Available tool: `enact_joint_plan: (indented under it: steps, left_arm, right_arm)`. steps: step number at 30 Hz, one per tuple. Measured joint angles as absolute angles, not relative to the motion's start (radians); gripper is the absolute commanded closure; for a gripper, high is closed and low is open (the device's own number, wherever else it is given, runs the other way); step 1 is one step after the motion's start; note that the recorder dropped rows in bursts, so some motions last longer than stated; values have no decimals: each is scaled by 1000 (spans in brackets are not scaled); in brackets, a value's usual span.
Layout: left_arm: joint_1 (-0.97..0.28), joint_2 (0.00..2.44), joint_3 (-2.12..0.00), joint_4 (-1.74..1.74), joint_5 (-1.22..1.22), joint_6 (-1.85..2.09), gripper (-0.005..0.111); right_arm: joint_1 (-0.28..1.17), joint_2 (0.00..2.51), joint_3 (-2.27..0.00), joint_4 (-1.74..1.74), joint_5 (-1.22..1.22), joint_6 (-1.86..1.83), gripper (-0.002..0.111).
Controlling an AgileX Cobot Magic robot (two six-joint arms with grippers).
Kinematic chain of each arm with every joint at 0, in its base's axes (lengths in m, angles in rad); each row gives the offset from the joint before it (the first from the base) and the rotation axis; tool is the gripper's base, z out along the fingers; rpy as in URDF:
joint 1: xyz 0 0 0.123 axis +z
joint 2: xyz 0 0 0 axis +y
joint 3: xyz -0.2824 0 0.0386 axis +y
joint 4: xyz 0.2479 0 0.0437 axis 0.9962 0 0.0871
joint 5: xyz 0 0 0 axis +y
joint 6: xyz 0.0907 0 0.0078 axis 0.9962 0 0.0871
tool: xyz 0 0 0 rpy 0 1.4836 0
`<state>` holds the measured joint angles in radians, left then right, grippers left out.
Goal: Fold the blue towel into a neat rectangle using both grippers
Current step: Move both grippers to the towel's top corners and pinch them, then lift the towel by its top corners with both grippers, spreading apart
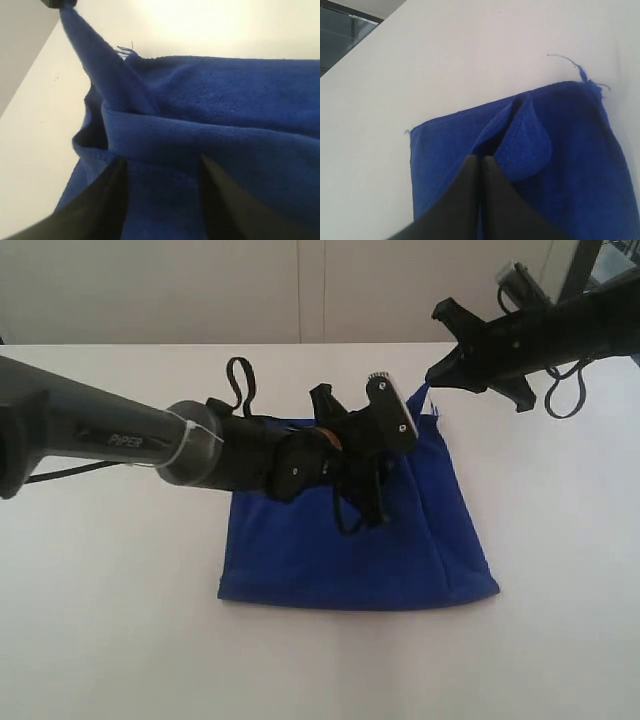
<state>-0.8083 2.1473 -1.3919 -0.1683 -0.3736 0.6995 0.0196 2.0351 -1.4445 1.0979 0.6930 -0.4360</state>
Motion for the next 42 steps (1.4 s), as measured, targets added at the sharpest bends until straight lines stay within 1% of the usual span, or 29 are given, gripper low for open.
enact_joint_plan:
  steps: [9,16,19,24,30,37,42]
  left_arm:
    - [-808,2185,-1408,-168,-347,689,57]
    - [-808,2220,-1408,-172,-408,717,58]
    - [-808,2222,-1408,-205,-422,749,65]
    - [-808,2222,-1408,-251,-430,795,87]
    - [-808,2222,-1408,-264,-433,804,107]
    - [-808,2214,-1408,-267,-412,808,107]
    - [-804,2135,-1408,-348,-259,810,107]
  right_arm:
    - [20,2035,-1444,1098,695,-436,108]
    - [20,2035,-1444,1098,703,-436,108]
    - [20,2035,-1444,1098,705,-436,108]
    - [20,2035,-1444,1096,705,-436,108]
    - [20,2035,-1444,1094,705,-436,108]
    - [20,2035,-1444,1083,709,-436,108]
    - [20,2035,-1444,1077,724,-536,108]
